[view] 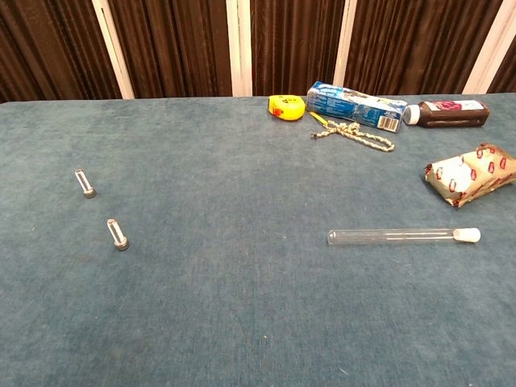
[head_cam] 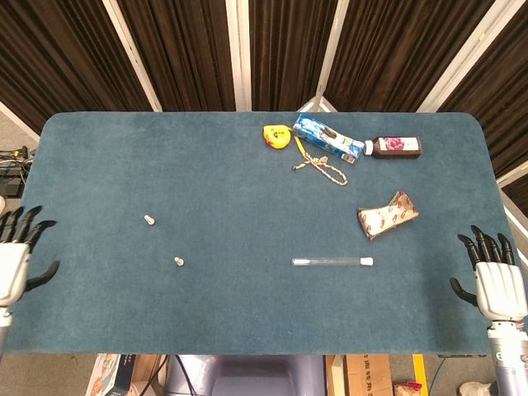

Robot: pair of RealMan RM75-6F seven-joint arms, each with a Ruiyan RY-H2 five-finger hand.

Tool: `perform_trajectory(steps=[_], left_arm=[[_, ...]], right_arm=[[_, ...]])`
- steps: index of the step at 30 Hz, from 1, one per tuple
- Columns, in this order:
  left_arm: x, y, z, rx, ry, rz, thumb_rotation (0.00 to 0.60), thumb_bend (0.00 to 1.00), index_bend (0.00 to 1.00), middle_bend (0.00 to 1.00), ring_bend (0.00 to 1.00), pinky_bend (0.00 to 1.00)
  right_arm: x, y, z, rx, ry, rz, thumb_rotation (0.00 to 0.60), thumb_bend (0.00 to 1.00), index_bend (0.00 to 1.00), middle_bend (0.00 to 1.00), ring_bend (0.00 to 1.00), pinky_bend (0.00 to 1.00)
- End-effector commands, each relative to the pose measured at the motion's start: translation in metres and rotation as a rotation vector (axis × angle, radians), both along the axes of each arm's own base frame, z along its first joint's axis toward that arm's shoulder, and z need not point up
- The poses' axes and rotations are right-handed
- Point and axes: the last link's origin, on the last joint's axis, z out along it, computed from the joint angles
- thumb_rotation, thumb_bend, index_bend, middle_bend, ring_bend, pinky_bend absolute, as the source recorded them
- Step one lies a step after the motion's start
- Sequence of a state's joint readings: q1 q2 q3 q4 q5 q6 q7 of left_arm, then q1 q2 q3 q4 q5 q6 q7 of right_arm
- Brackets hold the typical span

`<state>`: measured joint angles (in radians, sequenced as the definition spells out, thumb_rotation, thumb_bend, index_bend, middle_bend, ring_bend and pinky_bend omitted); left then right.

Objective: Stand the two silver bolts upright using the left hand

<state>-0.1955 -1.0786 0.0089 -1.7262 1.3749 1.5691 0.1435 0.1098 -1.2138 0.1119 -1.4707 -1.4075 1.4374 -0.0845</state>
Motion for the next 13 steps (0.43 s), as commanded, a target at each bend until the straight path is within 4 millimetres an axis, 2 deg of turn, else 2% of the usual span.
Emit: perform_trajectory(steps=[1, 13], left_arm=[[-0.010, -0.010, 0.003, 0.010, -0.021, 0.040, 0.600, 0.39, 0.18, 0.02, 0.00, 0.00], [-0.012, -0.026, 0.017, 0.078, -0.012, 0.062, 0.600, 0.39, 0.15, 0.01, 0.00, 0.00]], right_arm=[[0.001, 0.001, 0.002, 0.011, 0.004, 0.004, 0.600, 0.24, 0.19, 0.08, 0.13, 0.00], [0.007, 0.006, 0.015, 0.037, 0.004, 0.014, 0.600, 0.24, 0.17, 0.08, 0.12, 0.00]])
